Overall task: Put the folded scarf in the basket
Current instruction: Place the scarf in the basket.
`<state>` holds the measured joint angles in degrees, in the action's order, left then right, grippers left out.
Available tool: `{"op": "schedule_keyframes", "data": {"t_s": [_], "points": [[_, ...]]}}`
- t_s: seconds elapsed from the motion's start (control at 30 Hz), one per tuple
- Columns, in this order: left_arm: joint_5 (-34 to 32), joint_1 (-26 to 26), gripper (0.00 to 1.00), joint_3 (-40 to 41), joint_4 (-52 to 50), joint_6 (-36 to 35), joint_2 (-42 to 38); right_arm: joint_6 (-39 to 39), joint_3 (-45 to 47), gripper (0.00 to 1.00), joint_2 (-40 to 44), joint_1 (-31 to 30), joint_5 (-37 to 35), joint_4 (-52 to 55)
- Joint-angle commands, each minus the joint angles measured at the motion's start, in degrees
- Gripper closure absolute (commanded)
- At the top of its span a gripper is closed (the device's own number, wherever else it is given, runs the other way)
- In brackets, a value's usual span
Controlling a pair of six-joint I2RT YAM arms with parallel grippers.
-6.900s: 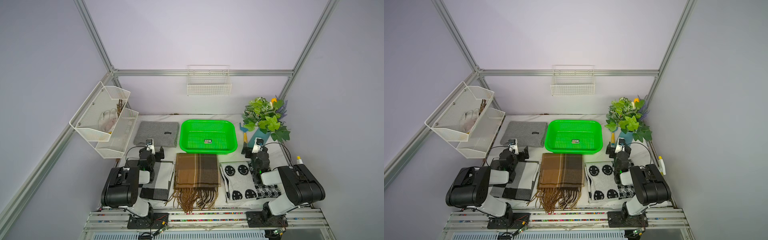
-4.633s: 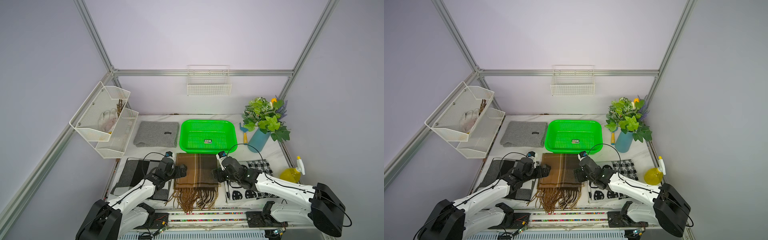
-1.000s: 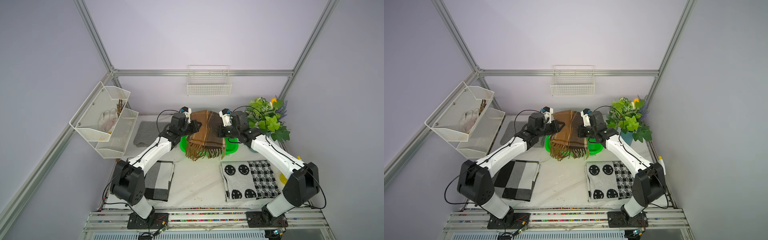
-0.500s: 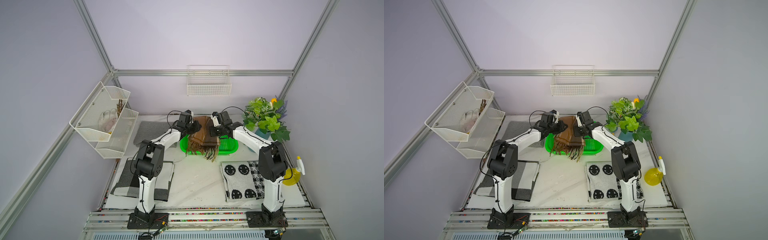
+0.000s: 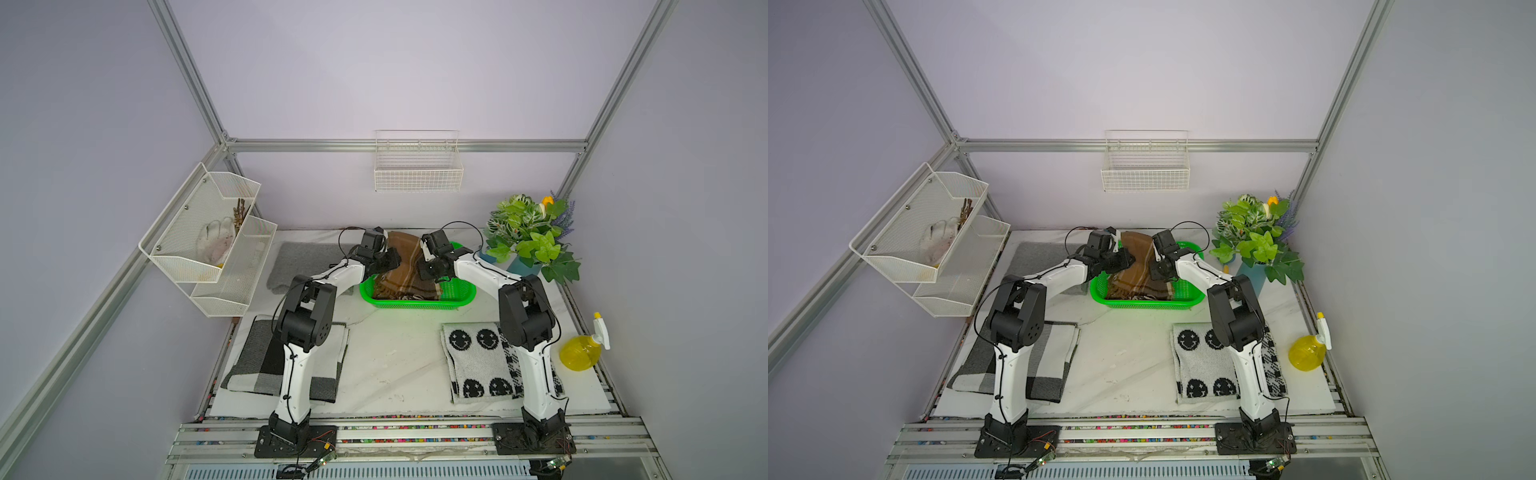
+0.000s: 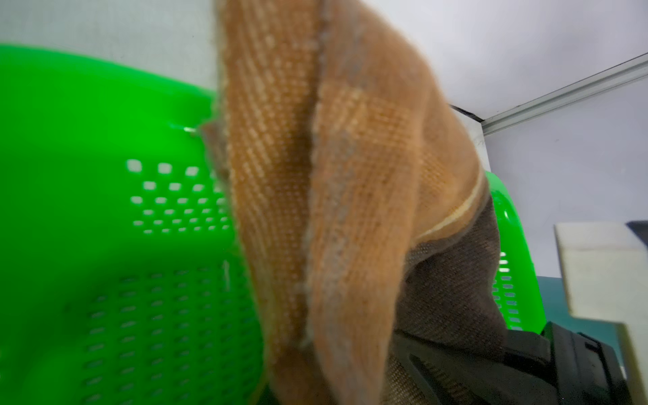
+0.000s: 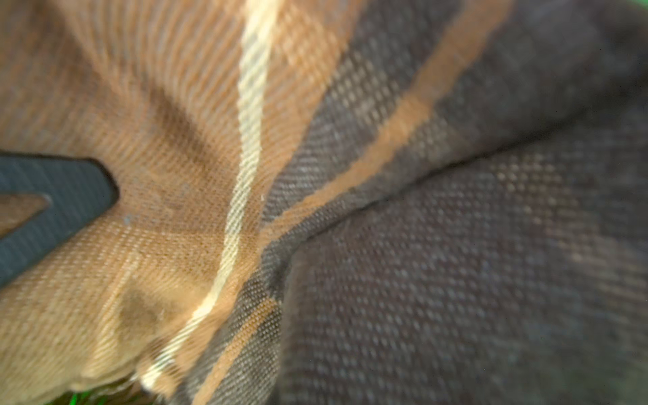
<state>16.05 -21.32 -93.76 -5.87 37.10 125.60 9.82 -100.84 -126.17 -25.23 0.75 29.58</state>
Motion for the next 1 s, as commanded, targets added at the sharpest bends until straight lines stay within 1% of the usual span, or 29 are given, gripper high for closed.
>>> {"op": "schedule_keyframes", "data": {"t_s": [0.0,0.1,0.17,0.27,0.4,0.47,0.53,0.57,0.67,0.7,0.73,0.83,0.87,0.93,0.97], "points": [[-0.7,0.3,1.0,1.4,-0.3,-1.8,-0.3,-0.3,-0.9,1.0,1.1,0.0,1.2,1.8],[-0.6,0.3,1.0,2.5,-0.7,-1.7,-0.1,-0.8,-1.0,1.0,0.7,-0.2,1.2,2.8],[-1.6,0.4,1.0,2.1,-3.0,-3.1,0.3,-0.6,-2.2,1.0,-0.4,-0.2,0.2,4.6],[-3.7,0.5,1.0,2.9,-4.7,-4.6,0.9,-0.5,-2.5,1.0,-0.7,-0.3,2.5,6.2],[-1.0,0.8,1.0,3.6,-4.9,-4.4,0.8,-1.1,-2.6,1.0,-0.8,-0.6,-0.4,7.7],[-0.9,0.8,1.0,5.0,-5.1,-5.0,-0.4,-1.1,-2.4,1.0,-0.4,-0.6,-0.4,7.9],[0.3,0.8,0.94,5.8,-5.7,-5.3,-1.1,-1.0,-1.1,1.0,0.8,-0.8,0.1,6.3],[0.6,0.8,0.91,6.1,-6.1,-5.6,-1.7,-0.8,-0.6,0.98,1.6,-0.8,0.0,5.4],[-1.1,0.9,0.83,6.5,-7.1,-7.0,-3.0,-0.8,0.7,0.98,2.9,-0.9,0.7,3.8],[-1.5,1.2,0.74,5.9,-7.9,-7.4,-2.9,-0.7,0.8,0.95,3.0,-0.8,0.7,3.9],[-1.6,1.4,0.65,5.6,-8.4,-7.4,-3.1,-0.7,0.8,0.88,2.9,-0.9,0.8,4.0],[-1.5,1.6,0.61,5.4,-7.6,-7.5,-3.5,-0.7,-0.2,0.83,1.8,-0.8,0.1,5.9],[-1.6,1.6,0.61,5.0,-7.7,-7.7,-3.6,-0.8,-0.4,0.8,1.8,-0.9,-0.2,6.4],[-2.3,1.6,0.59,3.7,-8.7,-8.0,-3.7,-0.6,0.1,0.7,2.7,-0.9,-0.8,6.5],[-2.7,1.6,0.56,3.2,-9.4,-8.3,-3.7,-0.6,0.5,0.68,3.3,-0.9,-1.2,6.3]]}}
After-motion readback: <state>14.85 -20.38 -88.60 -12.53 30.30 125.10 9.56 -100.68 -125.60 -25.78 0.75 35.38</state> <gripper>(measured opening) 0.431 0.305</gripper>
